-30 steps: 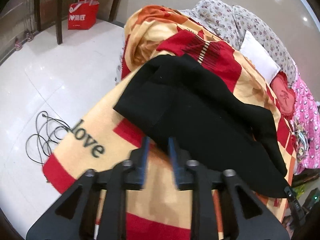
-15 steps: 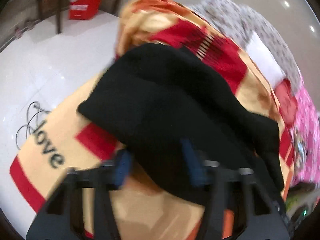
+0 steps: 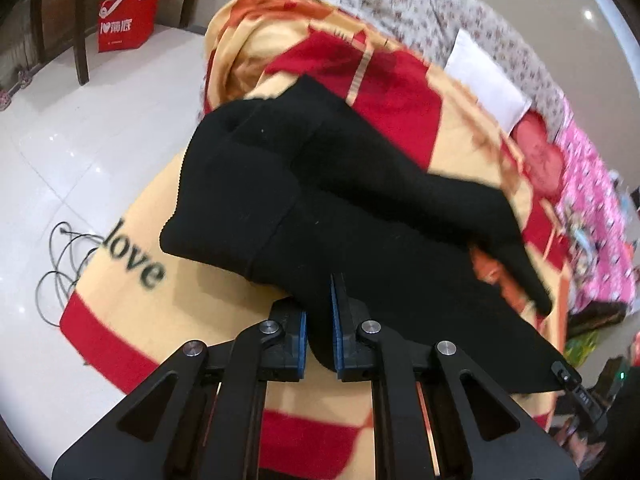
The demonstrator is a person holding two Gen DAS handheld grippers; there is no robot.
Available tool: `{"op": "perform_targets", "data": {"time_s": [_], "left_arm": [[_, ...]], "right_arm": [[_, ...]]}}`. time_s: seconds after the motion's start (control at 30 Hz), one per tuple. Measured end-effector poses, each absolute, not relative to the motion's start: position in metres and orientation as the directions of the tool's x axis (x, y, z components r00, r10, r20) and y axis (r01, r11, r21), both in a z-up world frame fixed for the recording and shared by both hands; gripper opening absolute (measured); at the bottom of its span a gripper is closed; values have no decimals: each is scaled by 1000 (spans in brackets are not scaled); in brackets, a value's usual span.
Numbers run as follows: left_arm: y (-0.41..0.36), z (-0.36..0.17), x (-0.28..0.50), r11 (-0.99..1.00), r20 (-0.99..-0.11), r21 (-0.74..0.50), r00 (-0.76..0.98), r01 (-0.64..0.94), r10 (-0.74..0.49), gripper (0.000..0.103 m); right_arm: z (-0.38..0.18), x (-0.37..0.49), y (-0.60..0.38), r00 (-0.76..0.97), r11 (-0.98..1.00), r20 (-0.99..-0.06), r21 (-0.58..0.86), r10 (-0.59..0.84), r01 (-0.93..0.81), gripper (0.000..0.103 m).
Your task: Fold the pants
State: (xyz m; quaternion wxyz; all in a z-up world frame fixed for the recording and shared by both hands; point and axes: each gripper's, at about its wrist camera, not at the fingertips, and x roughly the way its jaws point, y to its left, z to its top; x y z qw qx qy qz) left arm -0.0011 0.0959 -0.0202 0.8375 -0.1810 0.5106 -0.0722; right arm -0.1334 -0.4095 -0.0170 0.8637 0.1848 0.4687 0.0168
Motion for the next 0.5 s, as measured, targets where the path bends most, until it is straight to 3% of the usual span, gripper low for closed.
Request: {"op": "perform_targets", "data": {"time_s": [0.1, 0.27, 0.4, 0.5], "left_arm": [[98, -34, -1, 937, -851, -341, 448, -75, -273, 14], [105, -19, -15, 965, -851, -255, 491, -68, -190, 20], [116, 3, -28, 978, -822, -179, 561, -103, -92, 19], [119, 13, -30, 978, -802, -189, 590, -92, -100, 19]], "right_arm": [[-25, -144, -422, 517, 947, -849, 245, 106, 209, 11], [18, -160, -444, 603, 933, -792, 136, -99, 332, 13], [32, -148, -425, 678, 951, -734, 228, 29, 207, 13], [16, -124, -386, 650, 969, -748, 236, 136, 69, 13]]}}
